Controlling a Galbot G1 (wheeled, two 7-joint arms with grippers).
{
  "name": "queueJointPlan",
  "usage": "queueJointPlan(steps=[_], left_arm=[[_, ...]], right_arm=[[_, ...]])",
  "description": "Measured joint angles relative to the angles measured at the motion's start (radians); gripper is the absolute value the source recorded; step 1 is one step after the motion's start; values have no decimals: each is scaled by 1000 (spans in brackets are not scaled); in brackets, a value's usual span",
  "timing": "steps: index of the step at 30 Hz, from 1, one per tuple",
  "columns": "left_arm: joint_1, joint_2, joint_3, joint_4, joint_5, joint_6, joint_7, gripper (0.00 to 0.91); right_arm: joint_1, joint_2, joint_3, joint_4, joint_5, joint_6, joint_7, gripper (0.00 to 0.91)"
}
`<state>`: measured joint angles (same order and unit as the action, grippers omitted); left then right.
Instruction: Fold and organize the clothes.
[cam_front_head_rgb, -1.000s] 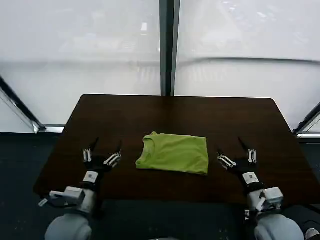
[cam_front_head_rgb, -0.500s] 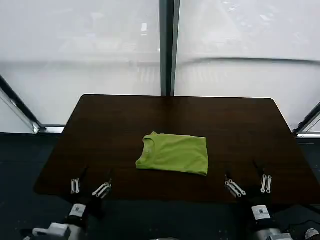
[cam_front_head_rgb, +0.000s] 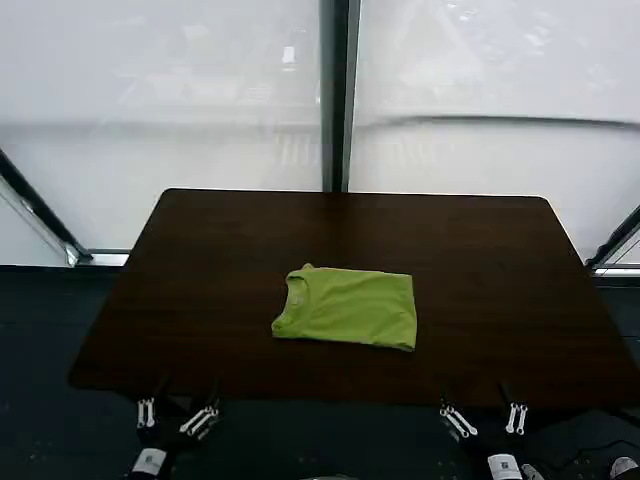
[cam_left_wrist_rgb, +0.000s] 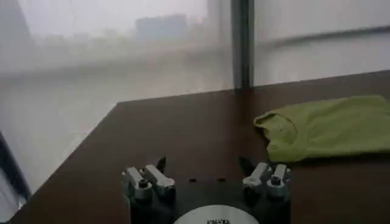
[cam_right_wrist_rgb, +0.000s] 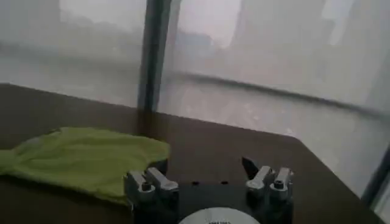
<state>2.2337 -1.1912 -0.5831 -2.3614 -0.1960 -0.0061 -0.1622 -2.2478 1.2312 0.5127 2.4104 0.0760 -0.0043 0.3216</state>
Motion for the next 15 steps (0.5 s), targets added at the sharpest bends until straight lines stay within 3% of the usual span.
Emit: queueJointPlan(steps=[15], left_arm=[[5,13,-20,-1,-38,41,-11,878]], right_arm=[[0,12,-45,-9,16,-29,29,878]])
